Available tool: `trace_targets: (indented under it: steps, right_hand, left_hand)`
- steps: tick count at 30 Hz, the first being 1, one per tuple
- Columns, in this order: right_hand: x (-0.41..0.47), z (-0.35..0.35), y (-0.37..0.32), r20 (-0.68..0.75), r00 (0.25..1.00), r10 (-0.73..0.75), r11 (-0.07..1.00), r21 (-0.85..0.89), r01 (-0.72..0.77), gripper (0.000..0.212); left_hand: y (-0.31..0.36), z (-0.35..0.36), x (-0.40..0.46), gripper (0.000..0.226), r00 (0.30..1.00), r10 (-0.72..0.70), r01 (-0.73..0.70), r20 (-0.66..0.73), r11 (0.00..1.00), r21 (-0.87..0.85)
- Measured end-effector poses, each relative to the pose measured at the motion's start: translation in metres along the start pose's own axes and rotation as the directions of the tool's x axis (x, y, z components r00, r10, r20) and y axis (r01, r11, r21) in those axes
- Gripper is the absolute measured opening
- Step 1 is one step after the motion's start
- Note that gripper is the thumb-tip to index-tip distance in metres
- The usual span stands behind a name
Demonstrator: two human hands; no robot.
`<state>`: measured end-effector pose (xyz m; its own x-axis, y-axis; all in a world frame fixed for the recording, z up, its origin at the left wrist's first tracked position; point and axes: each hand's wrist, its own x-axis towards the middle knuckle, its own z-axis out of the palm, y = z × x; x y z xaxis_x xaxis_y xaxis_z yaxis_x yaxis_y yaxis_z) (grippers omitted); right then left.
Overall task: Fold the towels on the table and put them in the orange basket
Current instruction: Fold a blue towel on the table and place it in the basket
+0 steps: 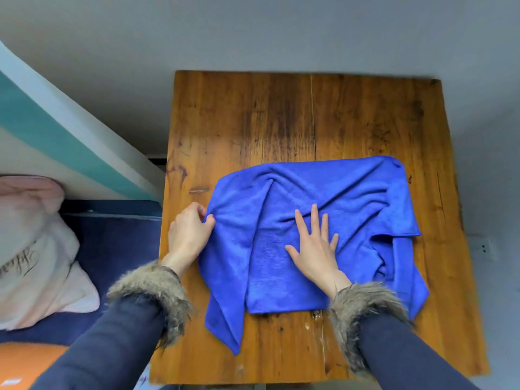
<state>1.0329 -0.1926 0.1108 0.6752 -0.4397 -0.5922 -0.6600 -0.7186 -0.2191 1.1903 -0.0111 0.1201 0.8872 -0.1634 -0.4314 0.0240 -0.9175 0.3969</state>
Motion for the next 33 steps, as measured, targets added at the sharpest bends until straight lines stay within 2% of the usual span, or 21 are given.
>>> trace_targets:
  steps: [2, 4, 6, 9, 12, 17, 20, 23, 27, 30, 33]
  right_hand:
    - [0.000, 0.000, 0.000, -0.002, 1.000, 0.001, 1.000, 0.005, -0.001, 0.087]
    - [0.001, 0.000, -0.002, -0.010, 1.000, 0.001, 1.000, 0.019, 0.000, 0.091]
    - [0.002, 0.000, -0.003, -0.020, 1.000, 0.007, 0.999, 0.033, -0.006, 0.092]
    - [0.005, 0.001, -0.003, -0.018, 1.000, 0.023, 0.999, 0.037, -0.022, 0.091]
    - [0.007, 0.002, -0.003, -0.003, 1.000, 0.031, 0.999, 0.035, -0.031, 0.089]
    - [0.009, -0.001, -0.009, -0.085, 0.993, 0.083, 0.992, 0.100, -0.075, 0.066]
    - [0.013, 0.000, -0.016, -0.146, 0.984, 0.103, 0.990, 0.107, -0.087, 0.058]
    - [0.018, -0.001, -0.021, -0.144, 0.982, 0.119, 0.987, 0.128, -0.101, 0.057]
    - [0.018, -0.003, -0.020, -0.124, 0.985, 0.123, 0.989, 0.101, -0.111, 0.058]
    - [0.016, -0.003, -0.018, -0.113, 0.987, 0.115, 0.992, 0.073, -0.107, 0.060]
    - [0.017, -0.005, -0.017, -0.106, 0.987, 0.119, 0.991, 0.068, -0.112, 0.062]
  left_hand:
    - [0.002, -0.021, 0.013, 0.010, 0.991, 0.045, -0.037, -0.129, 0.997, 0.069]
    - [0.006, -0.036, 0.030, 0.013, 0.949, 0.168, -0.134, -0.268, 0.981, 0.139]
    - [0.010, -0.038, 0.043, 0.013, 0.893, 0.308, -0.255, -0.329, 0.947, 0.195]
    - [0.009, -0.017, 0.042, 0.012, 0.854, 0.460, -0.402, -0.243, 0.880, 0.252]
    - [-0.002, 0.006, 0.030, 0.017, 0.882, 0.450, -0.428, -0.140, 0.889, 0.162]
    - [0.003, -0.016, 0.055, 0.021, 0.873, 0.416, -0.390, -0.253, 0.909, 0.149]
    - [0.010, -0.030, 0.085, 0.049, 0.897, 0.442, -0.418, -0.027, 0.866, 0.275]
    - [0.013, -0.032, 0.101, 0.041, 0.872, 0.457, -0.489, 0.174, 0.811, 0.322]
    - [0.012, -0.028, 0.101, 0.025, 0.796, 0.544, -0.600, 0.264, 0.768, 0.226]
    - [0.014, -0.035, 0.102, 0.018, 0.814, 0.525, -0.578, 0.249, 0.774, 0.257]
    - [0.019, -0.053, 0.111, 0.017, 0.837, 0.547, -0.528, 0.026, 0.793, 0.304]
